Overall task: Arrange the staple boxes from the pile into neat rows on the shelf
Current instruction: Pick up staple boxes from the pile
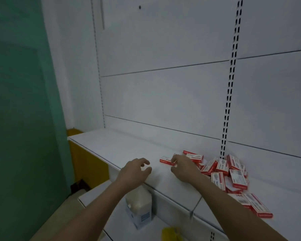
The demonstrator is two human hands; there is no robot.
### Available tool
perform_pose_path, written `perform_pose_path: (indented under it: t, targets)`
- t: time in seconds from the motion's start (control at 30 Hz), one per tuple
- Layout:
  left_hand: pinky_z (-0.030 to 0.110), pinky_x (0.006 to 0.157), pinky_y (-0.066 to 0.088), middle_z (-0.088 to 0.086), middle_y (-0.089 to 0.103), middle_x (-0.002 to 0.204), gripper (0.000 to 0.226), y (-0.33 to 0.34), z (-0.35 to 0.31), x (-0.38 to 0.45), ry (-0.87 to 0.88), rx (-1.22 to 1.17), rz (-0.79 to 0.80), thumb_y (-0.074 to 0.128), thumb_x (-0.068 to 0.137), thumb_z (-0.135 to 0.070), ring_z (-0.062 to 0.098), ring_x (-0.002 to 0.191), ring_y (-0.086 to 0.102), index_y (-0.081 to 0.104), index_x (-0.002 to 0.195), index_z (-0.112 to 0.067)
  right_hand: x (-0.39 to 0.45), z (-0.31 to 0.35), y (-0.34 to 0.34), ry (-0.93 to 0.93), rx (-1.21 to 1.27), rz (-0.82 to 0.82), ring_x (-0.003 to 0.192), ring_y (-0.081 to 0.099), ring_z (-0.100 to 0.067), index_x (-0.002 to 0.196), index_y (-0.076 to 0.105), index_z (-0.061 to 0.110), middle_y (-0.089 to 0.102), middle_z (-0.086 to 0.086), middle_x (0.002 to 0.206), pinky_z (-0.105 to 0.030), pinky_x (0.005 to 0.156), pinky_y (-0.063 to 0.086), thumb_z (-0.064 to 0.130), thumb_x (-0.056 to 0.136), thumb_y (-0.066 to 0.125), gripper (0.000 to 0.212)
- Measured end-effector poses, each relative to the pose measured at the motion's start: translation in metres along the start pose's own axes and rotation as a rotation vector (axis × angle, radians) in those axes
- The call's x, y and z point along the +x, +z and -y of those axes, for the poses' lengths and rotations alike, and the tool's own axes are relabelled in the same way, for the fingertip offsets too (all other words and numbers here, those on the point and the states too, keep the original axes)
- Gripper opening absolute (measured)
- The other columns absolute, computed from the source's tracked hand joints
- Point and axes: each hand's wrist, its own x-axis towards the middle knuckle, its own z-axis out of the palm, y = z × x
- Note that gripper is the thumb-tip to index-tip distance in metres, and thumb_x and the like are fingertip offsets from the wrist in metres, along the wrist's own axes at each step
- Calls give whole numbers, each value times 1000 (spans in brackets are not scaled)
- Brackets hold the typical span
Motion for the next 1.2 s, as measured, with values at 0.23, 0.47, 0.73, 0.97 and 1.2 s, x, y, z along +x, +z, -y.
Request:
perform_pose_path:
  t: [0.23,0.47,0.73,0.97,1.2]
  targets:
    - [23,83,43,-5,56,120,47,30,21,84,110,-117,103,61,89,-36,9,99,52,46,133,-29,63,-24,21,119,-65,34,107,52,-27,120,50,10,49,-13,122,-30,85,41,26,86,62,40]
    - [6,72,41,-9,57,123,62,40,12,162,384,-19,366,79,76,-26,10,96,59,53,132,-25,83,-33,29,94,-67,-5,111,53,-25,121,56,11,55,-10,122,-29,90,40,24,80,71,45]
    - [19,72,55,-4,64,102,39,37,-31,213,737,-417,228,81,71,-7,6,78,63,69,106,-20,84,-33,-17,105,-11,-334,98,54,-19,120,56,18,47,-3,113,-19,74,42,26,79,73,45]
    - [25,77,55,-9,52,118,71,87,-92,211,684,-745,448,81,73,-21,9,98,58,45,134,-29,51,-64,-68,301,-104,-450,79,58,0,111,58,26,62,9,101,-13,65,48,20,78,75,38]
    - [27,88,50,-9,65,104,43,107,-97,218,986,-315,711,77,74,-23,5,94,61,64,114,-30,9,-102,-81,420,-48,-453,79,62,3,100,56,46,61,18,100,-16,54,53,32,77,75,33]
